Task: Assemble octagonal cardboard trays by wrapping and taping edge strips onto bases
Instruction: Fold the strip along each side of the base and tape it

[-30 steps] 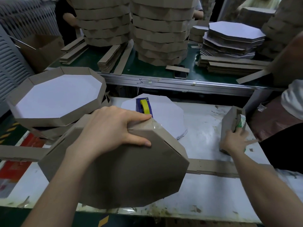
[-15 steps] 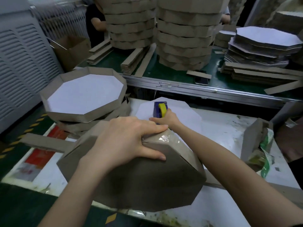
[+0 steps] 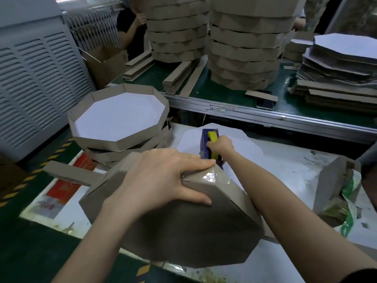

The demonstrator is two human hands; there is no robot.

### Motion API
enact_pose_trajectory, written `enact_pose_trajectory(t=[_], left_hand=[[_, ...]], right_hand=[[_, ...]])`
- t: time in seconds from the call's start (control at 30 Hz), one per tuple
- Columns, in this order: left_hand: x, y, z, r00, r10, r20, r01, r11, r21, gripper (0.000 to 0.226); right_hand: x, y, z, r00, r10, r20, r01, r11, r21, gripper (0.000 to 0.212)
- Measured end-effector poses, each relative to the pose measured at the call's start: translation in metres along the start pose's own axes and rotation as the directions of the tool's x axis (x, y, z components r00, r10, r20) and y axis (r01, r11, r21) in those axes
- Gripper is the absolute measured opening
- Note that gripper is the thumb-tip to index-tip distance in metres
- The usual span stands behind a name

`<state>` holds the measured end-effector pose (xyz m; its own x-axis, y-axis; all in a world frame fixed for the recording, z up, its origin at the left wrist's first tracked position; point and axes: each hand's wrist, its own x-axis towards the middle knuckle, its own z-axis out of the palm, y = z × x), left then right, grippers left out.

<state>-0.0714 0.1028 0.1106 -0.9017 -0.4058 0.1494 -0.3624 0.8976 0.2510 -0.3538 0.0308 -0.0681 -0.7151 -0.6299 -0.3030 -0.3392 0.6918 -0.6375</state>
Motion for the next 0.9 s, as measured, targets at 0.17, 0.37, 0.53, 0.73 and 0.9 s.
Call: enact_pose_trajectory(t=[0.17,0.37,0.53,0.73,0.9], left_hand=[[0.003,0.0,0.0,0.999,-0.031,0.038,0.032,0.999,-0.012,0.077],[0.003,-0.001,-0.001,1.0,-0.024,0.006,0.024,0.999,-0.027,0.074],[0.007,-0.004,0.0,1.0,-0.015,-0.011,0.015,1.0,-0.013,0.075],[0.018,-0.003,0.001,0.999,-0.012,0.033,0.013,1.0,-0.023,0.077],[0.023,-0.003,0.0,0.998,-0.017,0.062,0.017,1.0,-0.008,0.079]], right_hand=[[-0.001,0.005,-0.01,0.999,0.015,-0.035,-0.012,0.997,0.073,0.026],[-0.006,0.015,-0.02,0.997,0.037,-0.071,-0.028,0.992,0.121,0.025],[-0.012,0.042,-0.058,0.983,0.129,-0.13,-0.106,0.979,0.174,0.026],[-0.018,0.1,-0.122,0.918,0.252,-0.305,-0.203,0.962,0.181,0.034],[-0.025,0.143,-0.162,0.856,0.311,-0.413,-0.277,0.95,0.142,0.033]])
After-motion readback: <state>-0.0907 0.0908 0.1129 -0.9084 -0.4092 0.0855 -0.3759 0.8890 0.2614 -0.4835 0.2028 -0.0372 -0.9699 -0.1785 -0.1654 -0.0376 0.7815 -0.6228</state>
